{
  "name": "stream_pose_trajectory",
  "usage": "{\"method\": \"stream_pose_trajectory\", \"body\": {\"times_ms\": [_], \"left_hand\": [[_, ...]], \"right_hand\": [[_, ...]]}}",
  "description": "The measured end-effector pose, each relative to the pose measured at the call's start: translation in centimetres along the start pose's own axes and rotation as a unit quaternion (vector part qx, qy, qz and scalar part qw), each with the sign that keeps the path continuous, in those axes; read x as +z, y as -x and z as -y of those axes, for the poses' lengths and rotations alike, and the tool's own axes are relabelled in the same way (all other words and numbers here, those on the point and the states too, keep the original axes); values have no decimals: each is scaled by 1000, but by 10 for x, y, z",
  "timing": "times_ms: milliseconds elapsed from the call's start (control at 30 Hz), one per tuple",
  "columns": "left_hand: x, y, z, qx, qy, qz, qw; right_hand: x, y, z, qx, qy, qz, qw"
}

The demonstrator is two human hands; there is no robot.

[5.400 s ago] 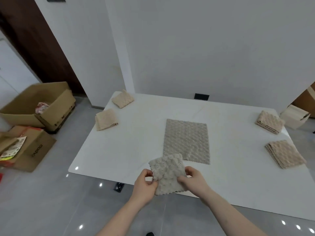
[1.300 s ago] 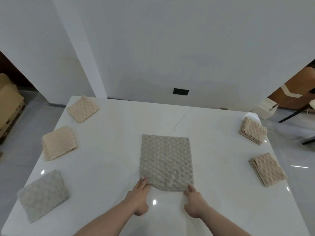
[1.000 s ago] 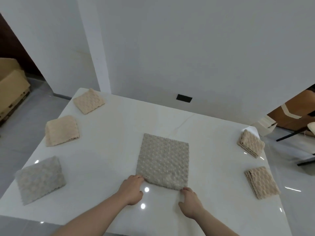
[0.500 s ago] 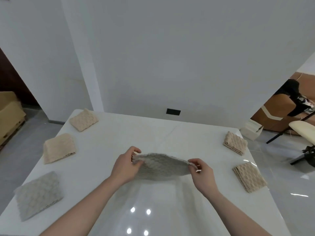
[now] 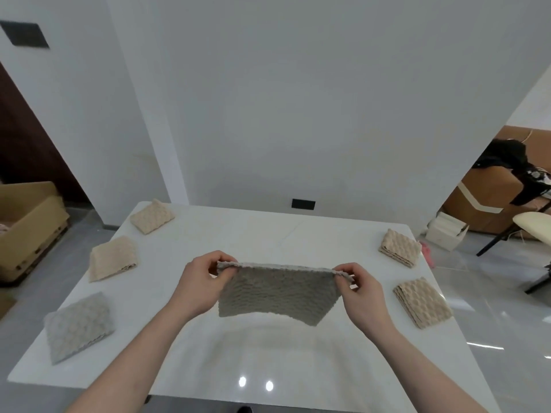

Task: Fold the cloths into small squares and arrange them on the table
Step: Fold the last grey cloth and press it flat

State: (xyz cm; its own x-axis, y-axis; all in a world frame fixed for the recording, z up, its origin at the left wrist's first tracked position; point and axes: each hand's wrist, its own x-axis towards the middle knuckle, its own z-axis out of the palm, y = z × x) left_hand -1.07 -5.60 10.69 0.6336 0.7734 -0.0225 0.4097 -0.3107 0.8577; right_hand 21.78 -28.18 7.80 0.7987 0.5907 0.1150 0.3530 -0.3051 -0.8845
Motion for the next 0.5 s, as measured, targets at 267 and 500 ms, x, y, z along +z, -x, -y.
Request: {"method": "stream_pose_trajectory", "body": {"times_ms": [267,500], "left_hand": [[7,62,-22,1,-7,-17,1000],[4,89,-20,6,7,20,1000]], "right_hand": [[-51,37,15,-20,-44,38,998],[-64,60,13,-13,-61,46,997]]}}
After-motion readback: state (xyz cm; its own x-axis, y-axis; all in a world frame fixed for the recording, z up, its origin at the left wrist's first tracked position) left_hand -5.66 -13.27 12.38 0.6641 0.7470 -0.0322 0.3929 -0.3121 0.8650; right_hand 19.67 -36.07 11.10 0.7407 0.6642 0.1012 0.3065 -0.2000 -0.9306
